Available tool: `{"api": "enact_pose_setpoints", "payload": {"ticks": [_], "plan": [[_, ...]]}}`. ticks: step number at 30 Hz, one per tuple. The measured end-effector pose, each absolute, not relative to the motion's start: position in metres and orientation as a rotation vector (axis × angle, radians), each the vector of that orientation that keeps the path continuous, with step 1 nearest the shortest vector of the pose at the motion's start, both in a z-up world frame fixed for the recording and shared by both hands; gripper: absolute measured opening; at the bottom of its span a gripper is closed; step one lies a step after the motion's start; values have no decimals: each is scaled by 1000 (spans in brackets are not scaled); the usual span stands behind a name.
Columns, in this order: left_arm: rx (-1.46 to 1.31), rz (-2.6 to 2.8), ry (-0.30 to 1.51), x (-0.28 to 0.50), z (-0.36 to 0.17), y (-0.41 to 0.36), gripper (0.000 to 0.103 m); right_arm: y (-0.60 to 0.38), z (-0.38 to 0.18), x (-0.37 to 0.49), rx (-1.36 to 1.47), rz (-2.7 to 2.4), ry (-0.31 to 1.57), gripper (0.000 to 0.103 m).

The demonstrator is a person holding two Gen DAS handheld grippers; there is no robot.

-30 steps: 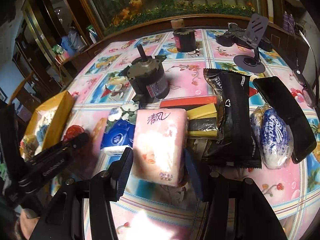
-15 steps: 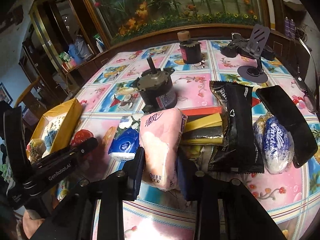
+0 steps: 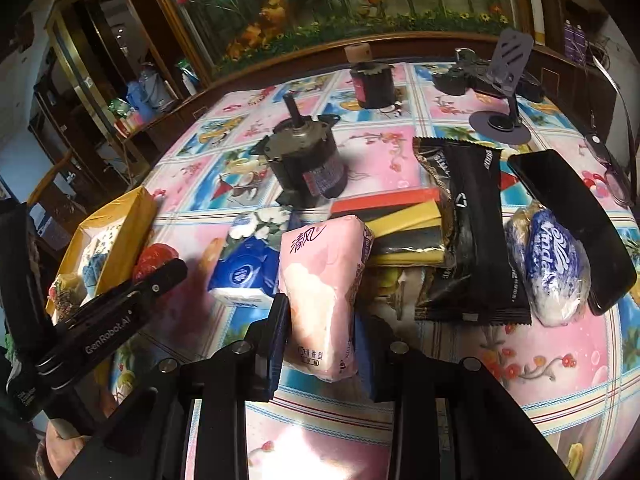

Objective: Organize soft objects
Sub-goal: 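Lift the red bag with the left tool while the right tool lifts the pink tissue pack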

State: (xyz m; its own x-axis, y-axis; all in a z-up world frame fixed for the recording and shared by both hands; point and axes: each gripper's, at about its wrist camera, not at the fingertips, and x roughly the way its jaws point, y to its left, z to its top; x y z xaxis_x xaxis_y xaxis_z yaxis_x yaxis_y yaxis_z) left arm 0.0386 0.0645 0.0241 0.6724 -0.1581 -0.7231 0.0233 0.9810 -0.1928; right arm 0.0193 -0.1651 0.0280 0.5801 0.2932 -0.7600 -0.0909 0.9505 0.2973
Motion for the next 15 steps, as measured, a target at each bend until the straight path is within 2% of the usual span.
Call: {"api": "enact_pose_setpoints", "payload": {"ticks": [9, 15], "plan": [[-168, -108, 826, 39, 23, 63, 41, -166, 29, 19, 229, 210, 909, 33], [-167, -107, 822, 39, 24, 62, 41, -165, 44, 10, 200, 196, 817, 33]]}}
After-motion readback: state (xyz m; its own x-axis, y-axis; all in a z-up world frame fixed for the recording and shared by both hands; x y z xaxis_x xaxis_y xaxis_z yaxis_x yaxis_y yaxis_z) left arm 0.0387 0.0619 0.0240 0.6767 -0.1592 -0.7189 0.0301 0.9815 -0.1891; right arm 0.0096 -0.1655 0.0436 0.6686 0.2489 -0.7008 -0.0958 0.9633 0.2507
